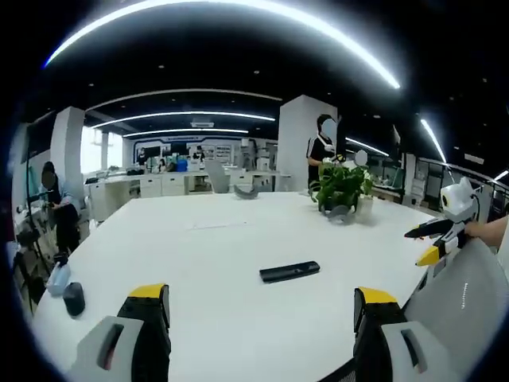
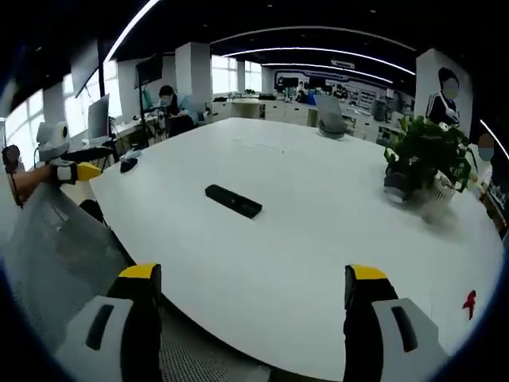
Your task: Press the specified remote control buttons in sequence, fully releasing each button before pressing the next.
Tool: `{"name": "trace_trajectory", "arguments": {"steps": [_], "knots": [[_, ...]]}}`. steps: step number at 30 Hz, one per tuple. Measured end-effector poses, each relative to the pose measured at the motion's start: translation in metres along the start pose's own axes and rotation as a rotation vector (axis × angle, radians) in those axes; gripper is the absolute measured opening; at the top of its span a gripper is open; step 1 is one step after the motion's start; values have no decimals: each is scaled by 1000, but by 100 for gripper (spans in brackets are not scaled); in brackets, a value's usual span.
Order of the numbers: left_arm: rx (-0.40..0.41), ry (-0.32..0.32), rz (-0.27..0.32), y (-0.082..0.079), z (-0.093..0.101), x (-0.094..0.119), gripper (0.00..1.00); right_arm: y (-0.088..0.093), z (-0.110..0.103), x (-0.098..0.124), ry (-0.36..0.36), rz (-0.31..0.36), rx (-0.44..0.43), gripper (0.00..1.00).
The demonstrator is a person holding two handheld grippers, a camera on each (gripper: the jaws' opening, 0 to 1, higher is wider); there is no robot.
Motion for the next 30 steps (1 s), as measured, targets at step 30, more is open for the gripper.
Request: {"name": "trace_trajectory", "arguments": {"steps": [30], "knots": [[35, 11, -16, 5, -1, 1, 100, 5, 8, -4, -9, 4, -67, 100]]}}
Point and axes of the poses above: the point that each gripper's makers call its tool centre point, and the gripper's own axes: x roughly backward along the fingers, z roughly to its right, y roughly out of its underside, the point moved 1 cm from there along x, roughly backward along the fingers, and after that the axes turned 11 degrees about y, right-handed, at the moved point
